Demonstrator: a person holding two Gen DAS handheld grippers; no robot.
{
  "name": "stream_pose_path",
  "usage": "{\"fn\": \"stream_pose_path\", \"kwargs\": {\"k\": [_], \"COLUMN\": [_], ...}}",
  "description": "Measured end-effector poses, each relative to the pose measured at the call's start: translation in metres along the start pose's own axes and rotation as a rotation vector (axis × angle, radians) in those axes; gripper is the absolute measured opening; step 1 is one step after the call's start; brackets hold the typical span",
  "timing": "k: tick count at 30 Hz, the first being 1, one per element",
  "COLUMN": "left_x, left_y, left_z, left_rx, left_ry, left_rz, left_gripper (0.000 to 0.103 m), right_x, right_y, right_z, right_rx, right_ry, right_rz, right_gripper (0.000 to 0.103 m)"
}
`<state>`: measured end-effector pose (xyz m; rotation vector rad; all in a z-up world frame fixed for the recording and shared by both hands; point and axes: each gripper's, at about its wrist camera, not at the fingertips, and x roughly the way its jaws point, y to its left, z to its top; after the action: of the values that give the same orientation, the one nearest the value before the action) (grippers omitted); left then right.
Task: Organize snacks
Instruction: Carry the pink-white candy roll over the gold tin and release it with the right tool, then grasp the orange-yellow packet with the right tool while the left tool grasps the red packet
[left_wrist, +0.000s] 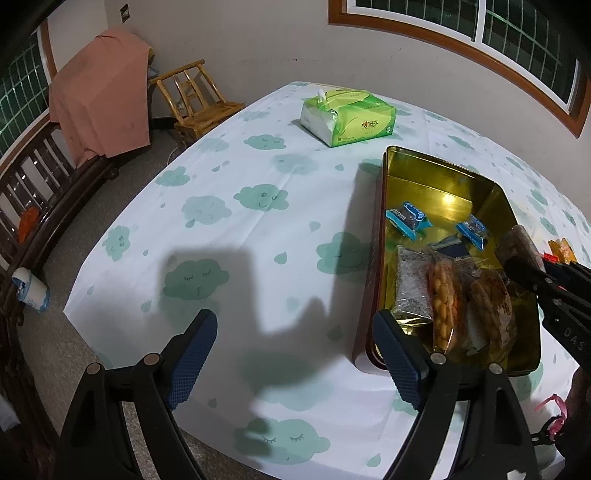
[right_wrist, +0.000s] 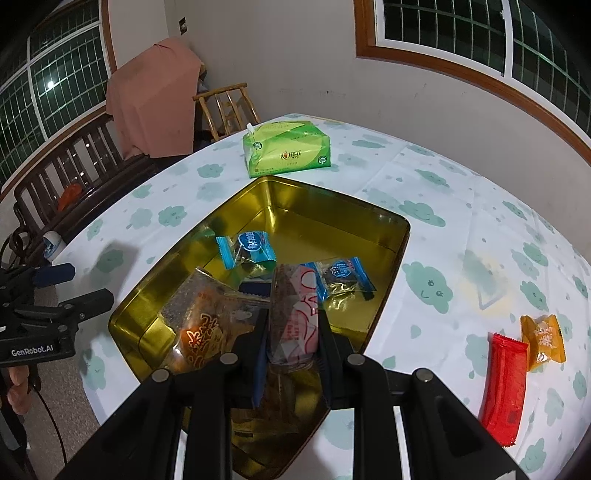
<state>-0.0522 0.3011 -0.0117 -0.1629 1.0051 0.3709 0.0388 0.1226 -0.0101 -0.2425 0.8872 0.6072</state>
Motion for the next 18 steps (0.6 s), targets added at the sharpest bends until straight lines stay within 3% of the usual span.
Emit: {"fn": "stream_pose_path", "kwargs": {"k": [7,9,11,18], "left_x": [0.000,-0.001,-0.002,-0.011], "left_y": [0.000,-0.003,-0.008,-0.035], "left_z": [0.001,0.001,0.001,0.007], "left_rx": [0.005,0.010,0.017,0.055], "left_ry": [0.001,-0.001,-0.006,-0.019], "left_rz": [0.000,-0.001,-0.005,-0.028], "left_gripper": [0.084,0.084,0.084,0.084], "right_x": [0.004,0.001,-0.006,-0.035], "right_y": [0.003,0.002,-0.002,-0.047], "right_z": [-0.002,-0.001,-0.002,-0.006], "right_rx": [-0.011,-0.007,0.007,0.064], "right_ry": [0.000,-0.009,-0.035,-0.090], "right_rz": [-0.003,0.000,0.002,-0.060], "right_gripper": [0.024,0.028,0.042,0.045]}}
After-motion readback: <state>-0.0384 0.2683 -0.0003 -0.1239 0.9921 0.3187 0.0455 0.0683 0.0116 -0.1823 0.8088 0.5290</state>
